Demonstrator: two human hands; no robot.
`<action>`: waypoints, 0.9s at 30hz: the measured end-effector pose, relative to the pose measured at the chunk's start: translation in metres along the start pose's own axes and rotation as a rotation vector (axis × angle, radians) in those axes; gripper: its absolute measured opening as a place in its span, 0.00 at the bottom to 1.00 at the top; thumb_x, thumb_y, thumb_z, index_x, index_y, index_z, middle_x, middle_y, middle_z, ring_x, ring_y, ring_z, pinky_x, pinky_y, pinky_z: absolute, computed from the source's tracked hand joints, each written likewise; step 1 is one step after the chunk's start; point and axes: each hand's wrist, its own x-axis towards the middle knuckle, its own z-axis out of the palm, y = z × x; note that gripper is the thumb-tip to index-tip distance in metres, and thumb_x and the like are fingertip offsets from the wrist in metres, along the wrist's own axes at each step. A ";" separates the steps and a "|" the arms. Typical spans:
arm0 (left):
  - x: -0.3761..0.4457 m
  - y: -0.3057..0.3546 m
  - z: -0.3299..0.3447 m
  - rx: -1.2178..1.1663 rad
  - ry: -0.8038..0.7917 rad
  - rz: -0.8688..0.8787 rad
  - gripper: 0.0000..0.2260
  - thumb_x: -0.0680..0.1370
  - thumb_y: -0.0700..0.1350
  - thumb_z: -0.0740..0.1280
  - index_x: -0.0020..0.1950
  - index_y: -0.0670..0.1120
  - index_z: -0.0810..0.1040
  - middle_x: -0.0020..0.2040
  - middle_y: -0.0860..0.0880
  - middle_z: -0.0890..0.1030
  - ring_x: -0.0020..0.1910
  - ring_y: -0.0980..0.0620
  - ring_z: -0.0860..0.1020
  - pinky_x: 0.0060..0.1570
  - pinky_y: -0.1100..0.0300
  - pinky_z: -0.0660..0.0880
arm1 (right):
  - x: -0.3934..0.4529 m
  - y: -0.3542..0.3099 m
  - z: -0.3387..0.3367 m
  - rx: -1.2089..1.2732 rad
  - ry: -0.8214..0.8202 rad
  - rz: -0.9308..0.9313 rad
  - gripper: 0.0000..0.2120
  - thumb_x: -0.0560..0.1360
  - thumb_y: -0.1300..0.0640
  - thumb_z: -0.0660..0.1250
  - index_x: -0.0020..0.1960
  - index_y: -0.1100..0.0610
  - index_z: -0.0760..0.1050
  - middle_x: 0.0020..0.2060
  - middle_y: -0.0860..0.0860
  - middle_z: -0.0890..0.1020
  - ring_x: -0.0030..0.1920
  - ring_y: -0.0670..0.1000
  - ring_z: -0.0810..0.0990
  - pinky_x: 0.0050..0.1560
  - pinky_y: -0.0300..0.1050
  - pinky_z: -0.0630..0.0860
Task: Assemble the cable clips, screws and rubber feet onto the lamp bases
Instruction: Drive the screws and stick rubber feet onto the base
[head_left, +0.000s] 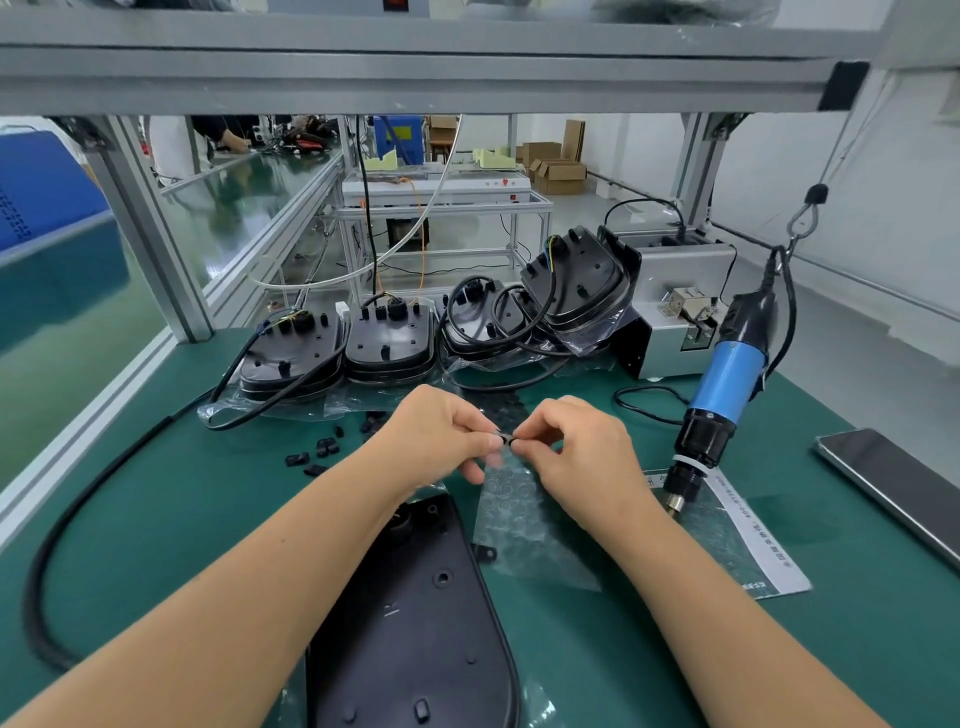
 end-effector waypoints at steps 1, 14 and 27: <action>0.000 0.000 0.000 -0.001 -0.001 -0.005 0.04 0.76 0.39 0.70 0.42 0.43 0.83 0.36 0.47 0.85 0.28 0.56 0.79 0.26 0.63 0.66 | 0.000 -0.001 0.000 -0.004 0.009 0.002 0.05 0.70 0.58 0.74 0.38 0.51 0.79 0.38 0.45 0.78 0.39 0.47 0.77 0.45 0.51 0.76; -0.003 0.003 -0.001 -0.063 -0.028 -0.044 0.05 0.77 0.39 0.69 0.42 0.43 0.83 0.32 0.50 0.84 0.26 0.59 0.79 0.24 0.68 0.66 | -0.004 -0.003 -0.003 -0.095 -0.035 -0.044 0.07 0.74 0.55 0.69 0.41 0.47 0.73 0.39 0.42 0.75 0.40 0.43 0.74 0.42 0.43 0.71; 0.000 -0.001 -0.002 0.240 -0.112 -0.022 0.10 0.73 0.43 0.74 0.54 0.51 0.81 0.34 0.52 0.85 0.25 0.59 0.78 0.24 0.72 0.69 | -0.008 -0.020 -0.029 0.683 -0.255 0.441 0.12 0.74 0.63 0.70 0.32 0.53 0.79 0.28 0.47 0.75 0.28 0.44 0.69 0.27 0.35 0.67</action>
